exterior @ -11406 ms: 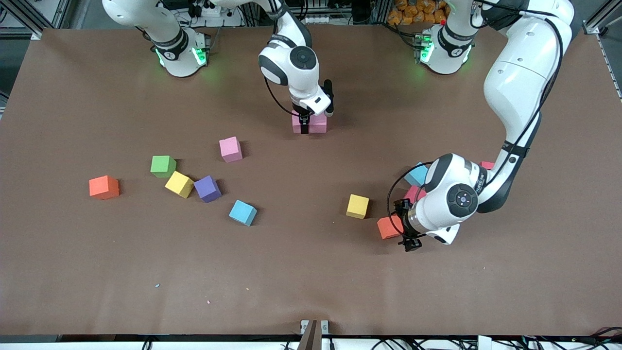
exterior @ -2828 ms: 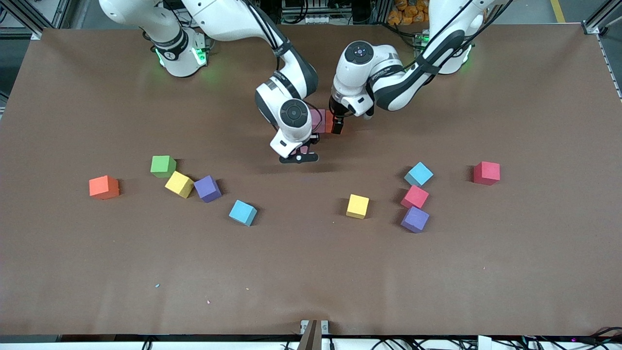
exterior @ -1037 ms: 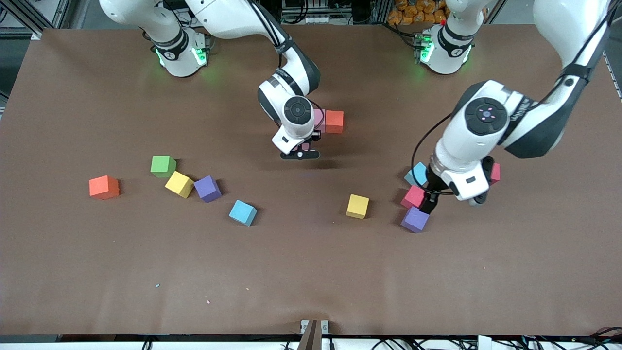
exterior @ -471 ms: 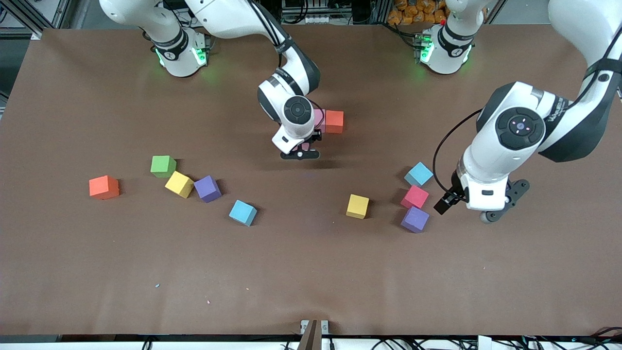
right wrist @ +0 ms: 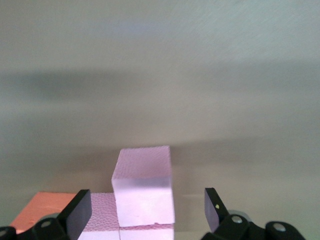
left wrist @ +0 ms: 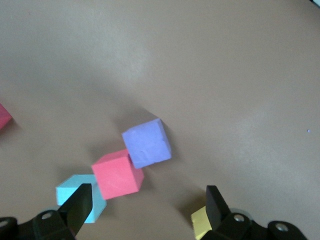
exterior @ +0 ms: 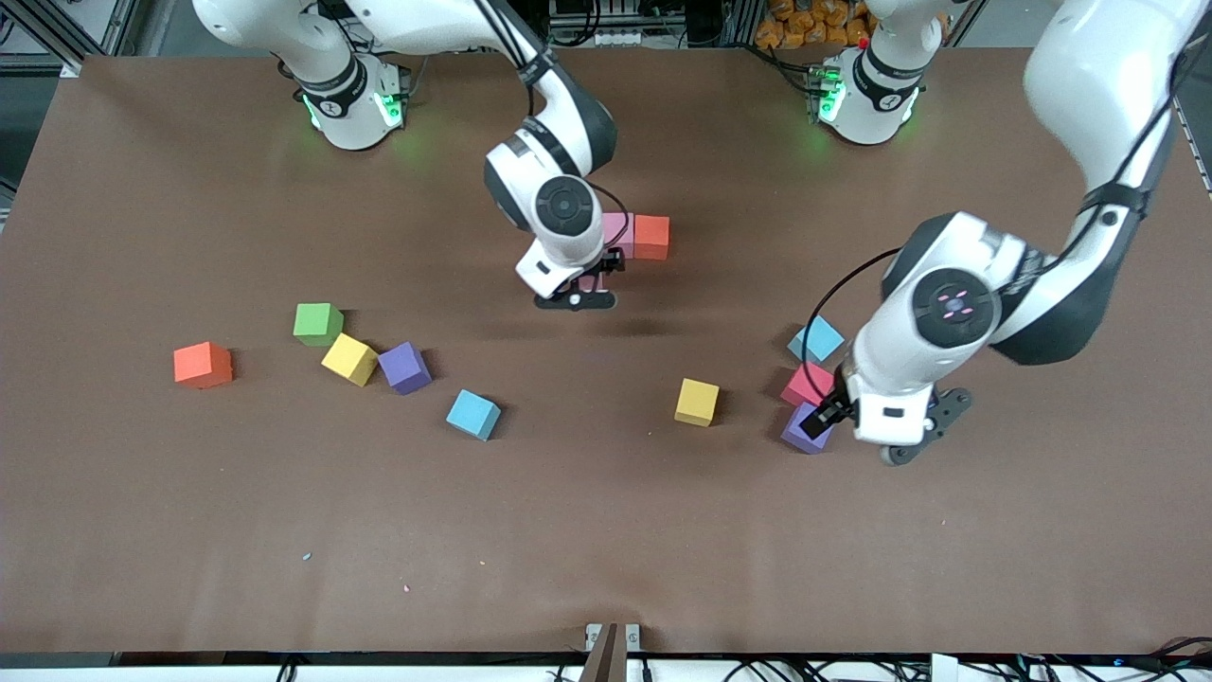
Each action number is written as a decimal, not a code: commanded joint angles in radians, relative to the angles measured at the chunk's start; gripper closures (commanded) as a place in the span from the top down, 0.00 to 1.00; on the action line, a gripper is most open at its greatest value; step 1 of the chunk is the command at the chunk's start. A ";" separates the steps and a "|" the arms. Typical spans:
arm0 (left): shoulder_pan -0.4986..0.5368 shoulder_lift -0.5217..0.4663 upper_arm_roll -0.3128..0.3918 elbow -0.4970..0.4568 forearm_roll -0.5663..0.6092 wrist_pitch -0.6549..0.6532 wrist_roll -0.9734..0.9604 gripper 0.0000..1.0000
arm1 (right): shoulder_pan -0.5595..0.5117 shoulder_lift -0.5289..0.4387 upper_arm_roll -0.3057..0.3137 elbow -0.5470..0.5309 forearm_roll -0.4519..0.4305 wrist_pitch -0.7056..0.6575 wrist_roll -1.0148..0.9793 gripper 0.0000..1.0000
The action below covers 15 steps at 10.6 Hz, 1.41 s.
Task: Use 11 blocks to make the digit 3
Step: 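Grasp the cyan block with the right gripper while the left gripper grasps yellow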
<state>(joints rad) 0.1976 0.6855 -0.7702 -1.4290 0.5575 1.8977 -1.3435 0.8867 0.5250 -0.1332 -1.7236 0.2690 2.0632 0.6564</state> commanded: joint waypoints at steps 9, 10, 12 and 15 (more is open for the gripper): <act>-0.313 0.166 0.198 0.117 -0.143 0.047 -0.503 1.00 | -0.348 0.073 0.007 0.102 0.003 0.096 -0.004 1.00; -0.320 0.167 0.198 0.116 -0.143 0.053 -0.550 1.00 | -0.363 0.096 0.007 0.108 0.003 0.138 -0.009 1.00; -0.320 0.180 0.198 0.116 -0.143 0.058 -0.653 1.00 | -0.371 0.131 0.007 0.125 -0.005 0.146 -0.088 1.00; -0.322 0.192 0.200 0.114 -0.143 0.092 -0.658 1.00 | -0.394 0.150 0.007 0.134 0.006 0.167 -0.068 1.00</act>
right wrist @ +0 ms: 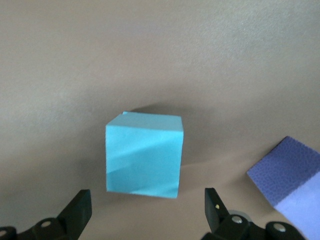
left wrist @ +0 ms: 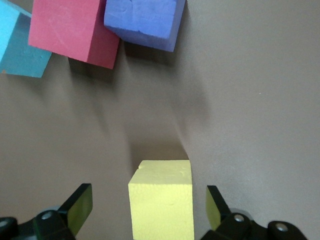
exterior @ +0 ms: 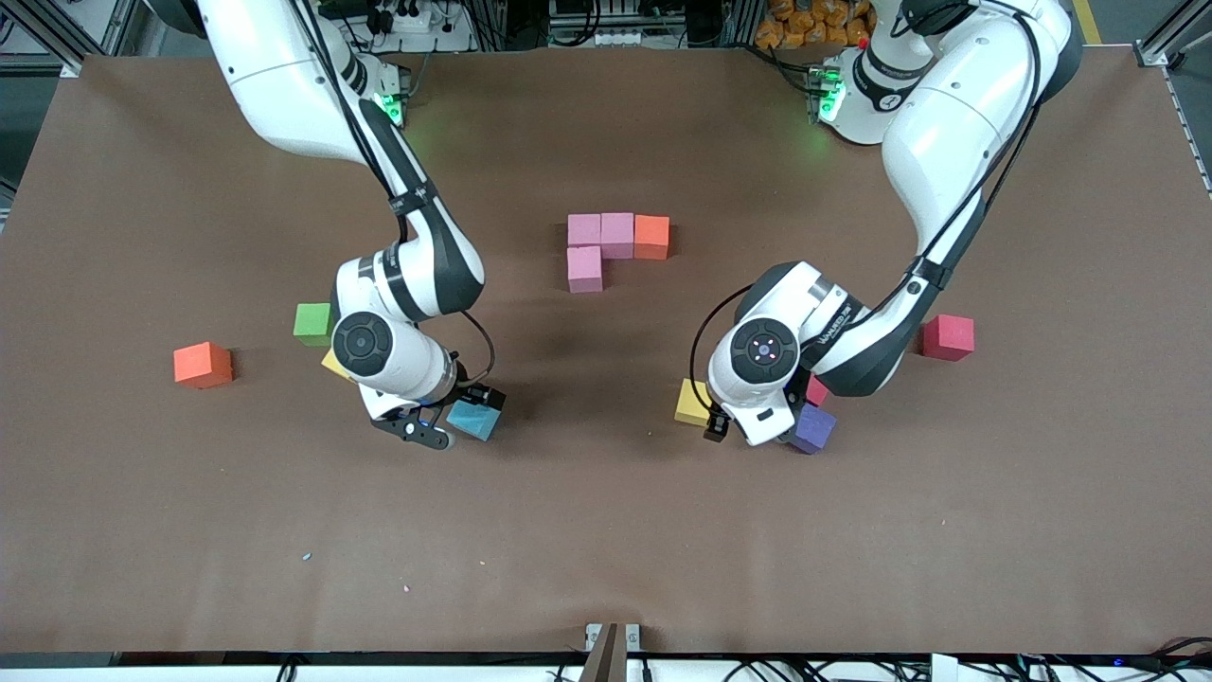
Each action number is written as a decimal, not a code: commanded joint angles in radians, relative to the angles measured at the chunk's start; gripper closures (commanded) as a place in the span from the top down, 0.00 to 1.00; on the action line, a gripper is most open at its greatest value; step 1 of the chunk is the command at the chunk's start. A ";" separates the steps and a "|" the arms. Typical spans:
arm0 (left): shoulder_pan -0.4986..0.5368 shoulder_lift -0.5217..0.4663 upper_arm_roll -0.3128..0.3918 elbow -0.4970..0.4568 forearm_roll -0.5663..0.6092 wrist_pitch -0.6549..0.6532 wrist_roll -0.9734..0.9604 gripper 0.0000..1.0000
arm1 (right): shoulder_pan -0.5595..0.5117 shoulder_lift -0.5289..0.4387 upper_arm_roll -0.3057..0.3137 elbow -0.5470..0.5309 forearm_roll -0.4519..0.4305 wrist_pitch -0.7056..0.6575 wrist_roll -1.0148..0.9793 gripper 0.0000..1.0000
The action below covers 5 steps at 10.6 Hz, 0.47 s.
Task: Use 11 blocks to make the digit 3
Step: 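Grasp the cyan block with the right gripper while the left gripper grasps yellow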
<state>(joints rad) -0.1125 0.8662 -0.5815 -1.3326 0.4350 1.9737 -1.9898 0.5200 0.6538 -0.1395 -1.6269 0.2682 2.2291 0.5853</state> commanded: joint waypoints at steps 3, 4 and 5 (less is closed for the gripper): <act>-0.012 0.019 0.009 0.015 -0.015 0.037 -0.014 1.00 | -0.028 0.068 0.014 0.093 0.005 0.004 0.028 1.00; -0.012 0.022 0.011 0.015 -0.013 0.039 -0.012 1.00 | -0.028 0.087 0.014 0.113 0.006 0.007 0.054 1.00; -0.015 0.033 0.011 0.015 -0.012 0.040 -0.014 1.00 | -0.026 0.104 0.014 0.127 0.006 0.026 0.101 1.00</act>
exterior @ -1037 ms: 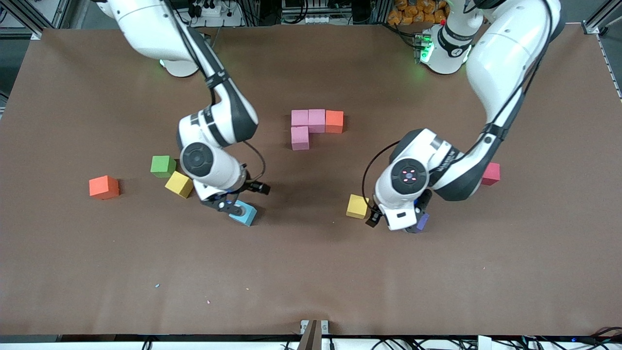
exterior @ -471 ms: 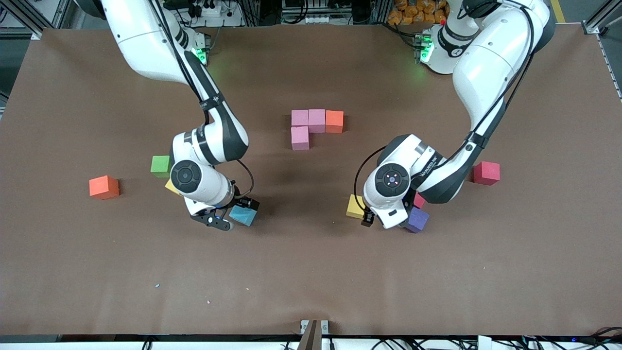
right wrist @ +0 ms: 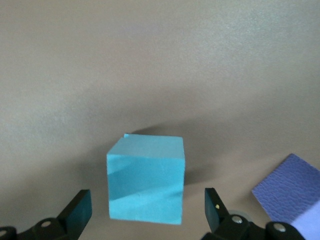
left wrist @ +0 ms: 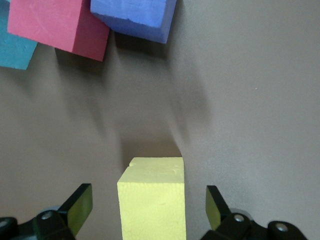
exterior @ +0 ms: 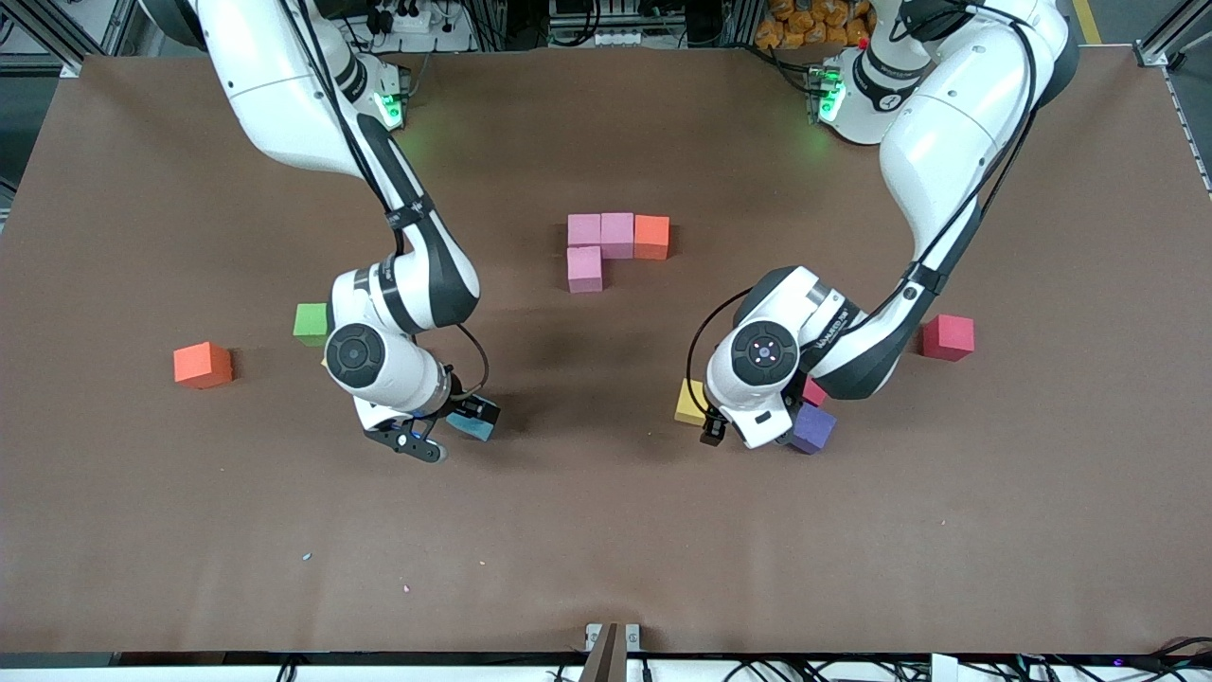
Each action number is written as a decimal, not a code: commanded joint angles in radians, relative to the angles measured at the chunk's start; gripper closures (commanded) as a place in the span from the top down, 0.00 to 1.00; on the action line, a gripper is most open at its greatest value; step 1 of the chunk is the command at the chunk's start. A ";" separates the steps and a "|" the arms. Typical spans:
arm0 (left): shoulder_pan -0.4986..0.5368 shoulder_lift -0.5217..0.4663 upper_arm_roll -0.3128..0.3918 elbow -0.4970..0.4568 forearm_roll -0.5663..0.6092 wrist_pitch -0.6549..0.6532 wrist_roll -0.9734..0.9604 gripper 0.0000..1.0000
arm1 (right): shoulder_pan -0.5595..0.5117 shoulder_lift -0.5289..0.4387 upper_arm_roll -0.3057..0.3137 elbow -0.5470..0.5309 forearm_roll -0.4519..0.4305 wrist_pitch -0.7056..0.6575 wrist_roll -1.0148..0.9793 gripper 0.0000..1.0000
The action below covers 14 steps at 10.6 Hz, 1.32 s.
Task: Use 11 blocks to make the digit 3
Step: 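Grasp the cyan block with the right gripper while the left gripper grasps yellow, then carry the cyan block toward the pink blocks while the left gripper carries yellow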
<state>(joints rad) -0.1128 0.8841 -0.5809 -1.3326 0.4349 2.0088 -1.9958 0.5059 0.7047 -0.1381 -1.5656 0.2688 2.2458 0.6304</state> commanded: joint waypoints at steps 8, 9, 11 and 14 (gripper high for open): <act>-0.042 0.041 0.027 0.010 -0.001 0.033 -0.008 1.00 | 0.010 0.085 0.009 0.067 -0.016 0.049 0.060 1.00; -0.045 0.042 0.029 0.009 -0.001 0.047 -0.008 1.00 | -0.004 0.085 0.011 0.067 -0.063 0.049 0.063 1.00; -0.047 0.055 0.030 0.009 0.002 0.053 -0.005 1.00 | -0.003 0.085 0.011 0.062 -0.088 0.049 0.066 1.00; -0.050 0.067 0.041 0.009 0.001 0.073 -0.005 1.00 | -0.001 0.093 0.012 0.061 -0.079 0.052 0.069 1.00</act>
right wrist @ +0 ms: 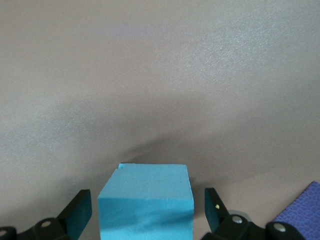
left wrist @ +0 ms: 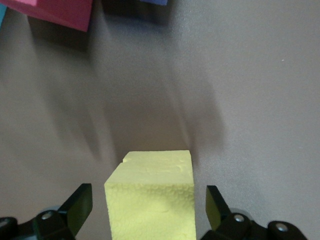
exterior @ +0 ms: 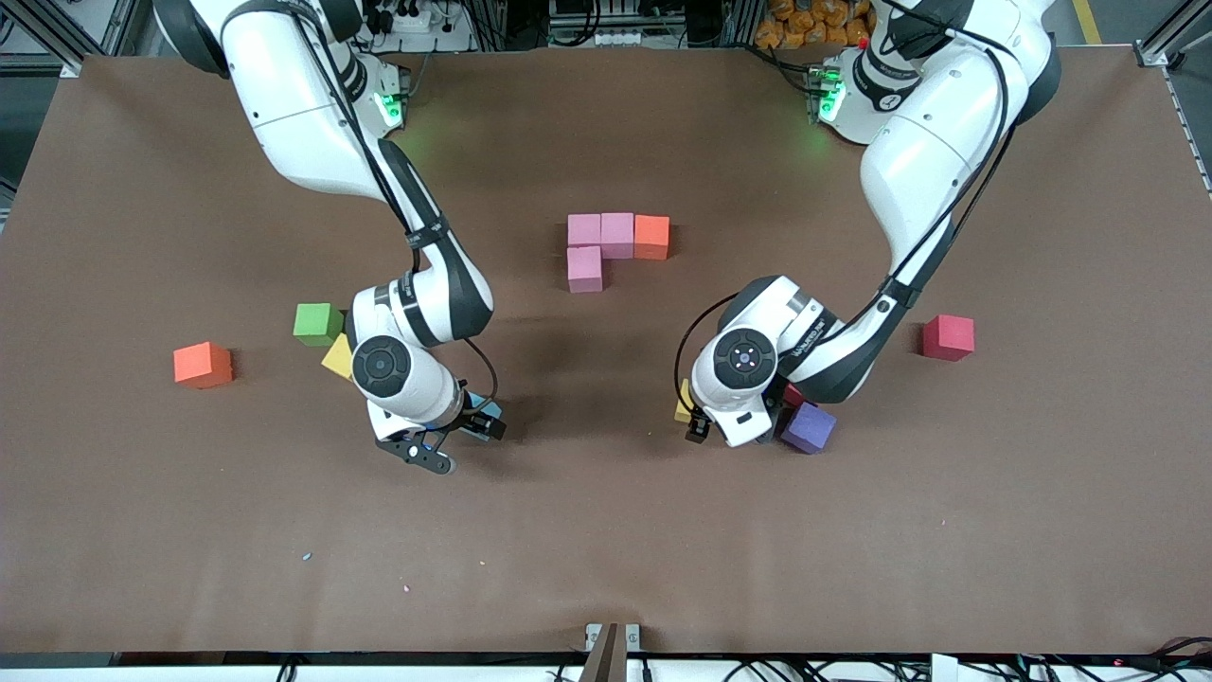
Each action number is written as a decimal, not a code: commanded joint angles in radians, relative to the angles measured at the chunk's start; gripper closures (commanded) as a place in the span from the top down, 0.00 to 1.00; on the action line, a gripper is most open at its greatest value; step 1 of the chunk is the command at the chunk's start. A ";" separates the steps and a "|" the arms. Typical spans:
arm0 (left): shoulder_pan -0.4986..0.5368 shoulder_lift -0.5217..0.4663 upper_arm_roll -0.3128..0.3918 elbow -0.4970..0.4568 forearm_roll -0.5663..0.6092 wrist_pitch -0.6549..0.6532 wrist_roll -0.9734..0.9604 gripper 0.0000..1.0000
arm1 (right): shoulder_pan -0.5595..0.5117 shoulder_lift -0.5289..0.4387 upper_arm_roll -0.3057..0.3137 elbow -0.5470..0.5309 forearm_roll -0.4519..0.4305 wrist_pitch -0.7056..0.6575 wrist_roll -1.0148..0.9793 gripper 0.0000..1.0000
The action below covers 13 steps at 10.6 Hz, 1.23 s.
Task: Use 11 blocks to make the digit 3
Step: 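Carry the cyan block toward the pink blocks while the left gripper carries yellow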
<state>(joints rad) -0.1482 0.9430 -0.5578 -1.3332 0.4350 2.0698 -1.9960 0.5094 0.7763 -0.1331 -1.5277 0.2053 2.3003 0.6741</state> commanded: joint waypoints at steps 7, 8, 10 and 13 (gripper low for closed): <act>-0.008 -0.030 0.035 0.012 -0.010 0.010 0.000 0.11 | 0.001 0.012 0.007 0.026 -0.021 0.001 -0.053 0.13; -0.005 -0.058 0.035 0.012 -0.015 0.000 -0.006 0.11 | 0.007 0.006 0.010 0.032 -0.020 -0.036 -0.065 0.13; 0.002 -0.119 0.032 0.012 -0.022 -0.069 -0.038 0.11 | 0.065 -0.003 0.021 0.075 -0.021 -0.149 -0.065 0.13; 0.041 -0.234 0.029 0.003 -0.129 -0.167 -0.090 0.12 | 0.145 -0.008 0.030 0.151 -0.009 -0.262 -0.059 0.13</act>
<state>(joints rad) -0.1269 0.7878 -0.5317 -1.2951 0.3594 1.9550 -2.0667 0.6380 0.7826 -0.1112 -1.4190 0.1983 2.1211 0.6088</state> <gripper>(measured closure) 0.458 0.379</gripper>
